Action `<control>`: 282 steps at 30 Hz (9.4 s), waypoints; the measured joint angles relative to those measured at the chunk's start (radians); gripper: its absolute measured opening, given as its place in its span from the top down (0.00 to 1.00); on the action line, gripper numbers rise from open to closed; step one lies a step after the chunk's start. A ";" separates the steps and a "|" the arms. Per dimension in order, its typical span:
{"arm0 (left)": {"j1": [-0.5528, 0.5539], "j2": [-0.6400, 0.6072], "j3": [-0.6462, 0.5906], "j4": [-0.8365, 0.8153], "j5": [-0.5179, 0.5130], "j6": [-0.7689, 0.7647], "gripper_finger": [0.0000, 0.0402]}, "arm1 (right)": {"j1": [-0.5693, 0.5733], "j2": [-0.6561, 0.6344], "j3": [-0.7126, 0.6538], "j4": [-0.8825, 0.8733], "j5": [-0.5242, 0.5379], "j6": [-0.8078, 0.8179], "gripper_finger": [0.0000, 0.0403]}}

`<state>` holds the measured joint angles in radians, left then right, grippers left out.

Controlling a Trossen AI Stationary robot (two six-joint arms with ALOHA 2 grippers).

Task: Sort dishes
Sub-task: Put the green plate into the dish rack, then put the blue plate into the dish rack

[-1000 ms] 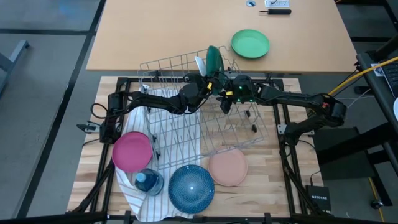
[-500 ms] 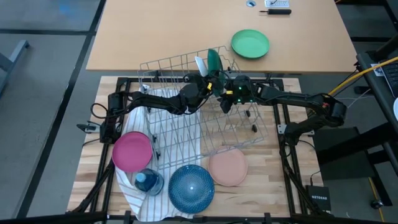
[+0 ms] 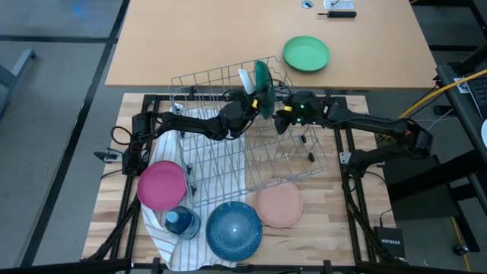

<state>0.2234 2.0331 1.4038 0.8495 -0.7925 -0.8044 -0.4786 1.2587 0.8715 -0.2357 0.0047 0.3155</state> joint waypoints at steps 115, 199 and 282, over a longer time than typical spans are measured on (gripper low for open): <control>0.045 0.000 0.001 -0.002 -0.101 -0.078 0.67 | -0.176 0.036 0.000 0.183 -0.407 -0.272 0.64; -0.407 -0.051 0.001 -0.086 0.063 1.075 0.67 | -0.155 -0.278 0.001 -0.375 -0.560 -0.220 0.64; -0.785 -0.247 0.000 -0.946 0.258 0.867 0.67 | 1.140 0.503 0.000 0.374 0.175 -0.645 0.64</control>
<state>-0.5613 1.7859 1.4041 -0.0968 -0.5341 0.0624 0.6617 1.7615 0.8719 0.1386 0.1794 -0.3291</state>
